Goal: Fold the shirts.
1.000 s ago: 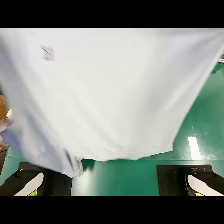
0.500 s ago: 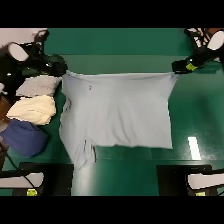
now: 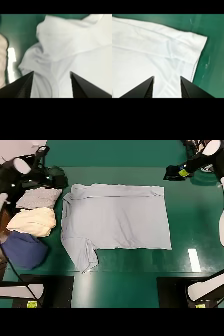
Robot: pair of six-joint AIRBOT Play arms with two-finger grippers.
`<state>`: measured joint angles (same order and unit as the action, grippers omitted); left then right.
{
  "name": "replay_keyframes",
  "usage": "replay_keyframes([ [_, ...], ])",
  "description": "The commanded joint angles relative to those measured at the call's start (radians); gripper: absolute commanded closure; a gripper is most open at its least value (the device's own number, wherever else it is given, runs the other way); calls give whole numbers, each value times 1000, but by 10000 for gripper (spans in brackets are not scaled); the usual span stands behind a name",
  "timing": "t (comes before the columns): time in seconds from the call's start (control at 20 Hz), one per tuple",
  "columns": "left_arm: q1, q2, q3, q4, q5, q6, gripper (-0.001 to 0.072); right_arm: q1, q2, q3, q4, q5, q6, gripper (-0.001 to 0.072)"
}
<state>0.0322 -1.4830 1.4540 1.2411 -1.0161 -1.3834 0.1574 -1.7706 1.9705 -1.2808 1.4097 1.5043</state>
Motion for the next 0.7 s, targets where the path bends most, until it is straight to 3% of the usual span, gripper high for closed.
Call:
replay_keyframes([
  [0.0,81,129,-111,5,-198,-16,169,-43,78,-40,58,114,-33,328],
  [0.3,100,466,-668,-14,-138,-68,168,-109,350,-409,59,77,-33,328],
  [0.45,100,505,-830,-64,-80,-83,168,-123,451,-549,60,32,-33,328],
  [0.65,100,502,-907,-205,-15,-38,168,-124,549,-673,59,-31,-33,328],
])
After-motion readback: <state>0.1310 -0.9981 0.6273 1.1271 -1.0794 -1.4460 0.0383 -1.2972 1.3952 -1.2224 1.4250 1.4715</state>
